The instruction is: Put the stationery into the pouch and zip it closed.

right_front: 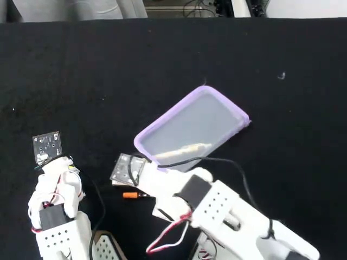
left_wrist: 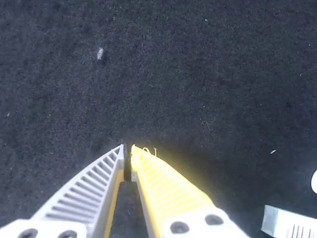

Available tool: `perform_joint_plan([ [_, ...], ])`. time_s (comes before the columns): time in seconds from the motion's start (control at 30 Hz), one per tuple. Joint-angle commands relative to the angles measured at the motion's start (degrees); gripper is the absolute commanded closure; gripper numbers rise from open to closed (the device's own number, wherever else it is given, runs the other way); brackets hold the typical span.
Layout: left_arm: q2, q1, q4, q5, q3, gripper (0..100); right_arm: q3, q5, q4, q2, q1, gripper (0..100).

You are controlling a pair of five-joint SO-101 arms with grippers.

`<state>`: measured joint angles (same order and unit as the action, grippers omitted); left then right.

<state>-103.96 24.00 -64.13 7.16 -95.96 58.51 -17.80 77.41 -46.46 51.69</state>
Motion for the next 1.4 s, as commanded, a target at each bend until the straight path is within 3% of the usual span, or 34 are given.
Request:
perform_joint_plan([
  [0.0, -0.1, 0.7, 1.1, 0.6, -1.5, 97, -3.2, -0.4, 0.2, 4.3, 0.7, 77.9],
  [0.5, -0.1, 0.7, 1.1, 0.6, -1.5, 97, -4.3, -0.4, -0.3, 9.1, 0.7, 77.9],
  [1.37, -0.1, 0.7, 1.1, 0.6, -1.5, 97, 3.4, -0.4, -10.7, 9.1, 0.6, 77.9],
])
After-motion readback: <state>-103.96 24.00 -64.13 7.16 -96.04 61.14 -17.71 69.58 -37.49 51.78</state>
